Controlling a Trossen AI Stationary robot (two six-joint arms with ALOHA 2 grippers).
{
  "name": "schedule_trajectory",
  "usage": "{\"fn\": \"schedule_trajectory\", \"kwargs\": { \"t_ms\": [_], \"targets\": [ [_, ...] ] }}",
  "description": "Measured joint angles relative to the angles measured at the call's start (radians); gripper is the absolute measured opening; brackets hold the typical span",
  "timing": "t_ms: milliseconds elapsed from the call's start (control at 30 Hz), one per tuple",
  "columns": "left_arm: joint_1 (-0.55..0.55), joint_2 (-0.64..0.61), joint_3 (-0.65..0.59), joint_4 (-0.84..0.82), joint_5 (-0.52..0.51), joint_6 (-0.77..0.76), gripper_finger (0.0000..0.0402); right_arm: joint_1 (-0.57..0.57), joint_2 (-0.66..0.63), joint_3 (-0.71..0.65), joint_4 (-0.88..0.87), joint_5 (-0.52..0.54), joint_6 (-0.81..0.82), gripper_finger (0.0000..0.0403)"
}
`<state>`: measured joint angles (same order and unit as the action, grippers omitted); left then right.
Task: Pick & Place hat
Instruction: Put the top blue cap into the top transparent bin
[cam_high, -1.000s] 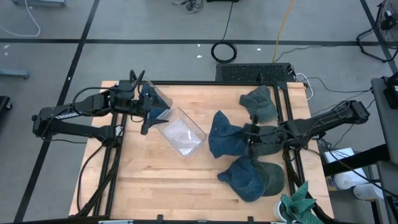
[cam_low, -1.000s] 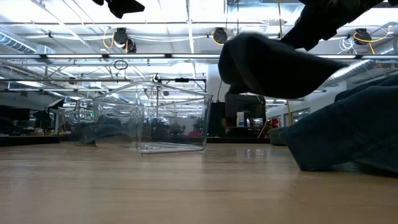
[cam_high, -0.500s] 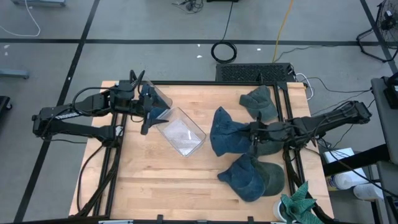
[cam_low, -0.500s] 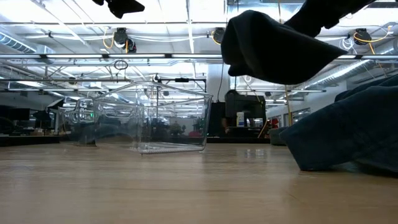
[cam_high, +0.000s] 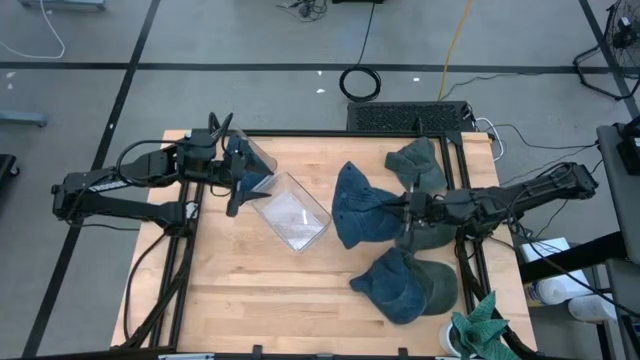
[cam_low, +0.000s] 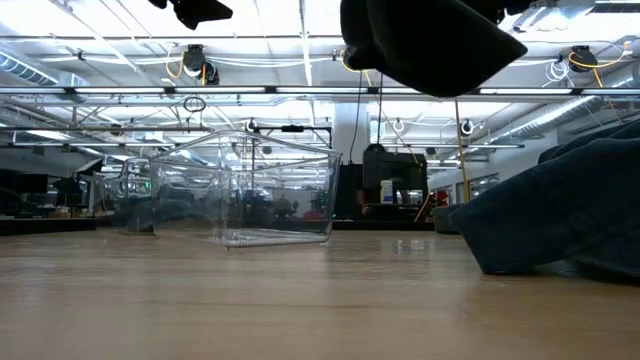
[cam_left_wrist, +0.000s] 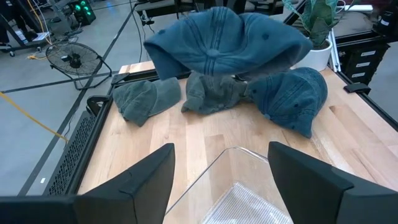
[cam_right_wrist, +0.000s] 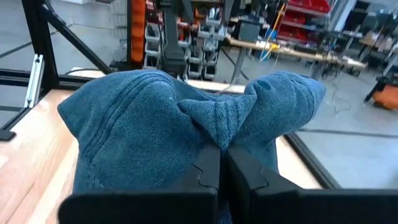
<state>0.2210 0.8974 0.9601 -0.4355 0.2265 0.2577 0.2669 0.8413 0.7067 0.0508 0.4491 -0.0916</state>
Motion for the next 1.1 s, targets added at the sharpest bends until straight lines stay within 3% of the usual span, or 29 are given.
{"fn": "schedule_trajectory", "kwargs": {
  "t_ms": [167,733,933,1100],
  "targets": [
    [0.000,0.000,0.000,0.000,0.000,0.000,0.0256,-0.012,0.003,-0.004,0.042,-0.003,-0.015,0.0000],
    [0.000,0.000,0.000,0.000,0.000,0.000,0.0266,-0.109,0.004,-0.225,0.463,-0.012,-0.030,0.0000],
    [0.000,0.000,0.000,0.000,0.000,0.000,0.0255,-0.107,0.025,-0.230,0.487,-0.133,0.000,0.0000],
    [0.000,0.000,0.000,0.000,0.000,0.000,0.0255,-0.092,0.083,-0.230,0.564,-0.139,-0.039,0.0000]
  ]
}}
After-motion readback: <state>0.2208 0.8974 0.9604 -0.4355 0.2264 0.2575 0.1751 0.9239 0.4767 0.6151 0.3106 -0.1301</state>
